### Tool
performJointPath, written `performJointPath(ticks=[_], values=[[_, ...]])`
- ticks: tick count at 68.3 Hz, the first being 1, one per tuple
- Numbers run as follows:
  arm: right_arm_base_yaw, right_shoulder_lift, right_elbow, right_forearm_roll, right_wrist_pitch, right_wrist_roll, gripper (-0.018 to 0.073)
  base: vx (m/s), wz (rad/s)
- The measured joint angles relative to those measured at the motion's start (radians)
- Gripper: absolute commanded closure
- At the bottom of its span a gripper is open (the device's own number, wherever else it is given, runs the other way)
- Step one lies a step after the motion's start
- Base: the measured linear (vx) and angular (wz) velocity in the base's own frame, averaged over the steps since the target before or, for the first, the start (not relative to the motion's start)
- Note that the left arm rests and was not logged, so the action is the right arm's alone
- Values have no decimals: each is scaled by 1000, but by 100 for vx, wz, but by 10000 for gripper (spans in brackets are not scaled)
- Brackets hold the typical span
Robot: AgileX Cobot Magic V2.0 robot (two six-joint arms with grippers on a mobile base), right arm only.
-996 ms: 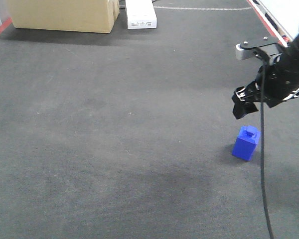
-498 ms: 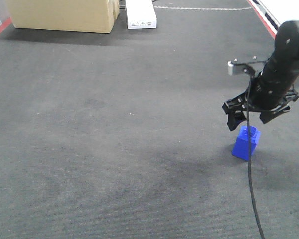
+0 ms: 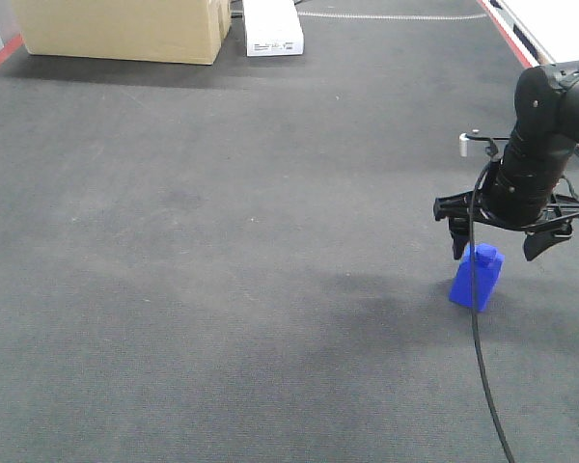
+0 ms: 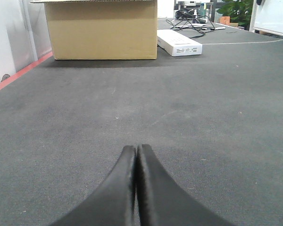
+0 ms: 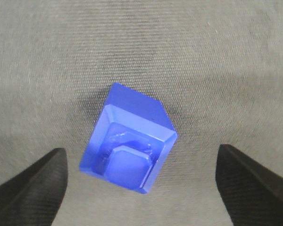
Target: Pour parts from conveyor to right shelf
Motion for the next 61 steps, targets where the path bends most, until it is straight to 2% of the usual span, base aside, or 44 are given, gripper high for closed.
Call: performJointPath(ticks=[13,22,55,61], values=[[0,0,0,1,-13,182,-35,0,0],[0,0,0,1,-18,252,-35,0,0],[0,115,-1,9,-16,265,-35,0,0],[0,131,-1,9,-23,263,-9,0,0]])
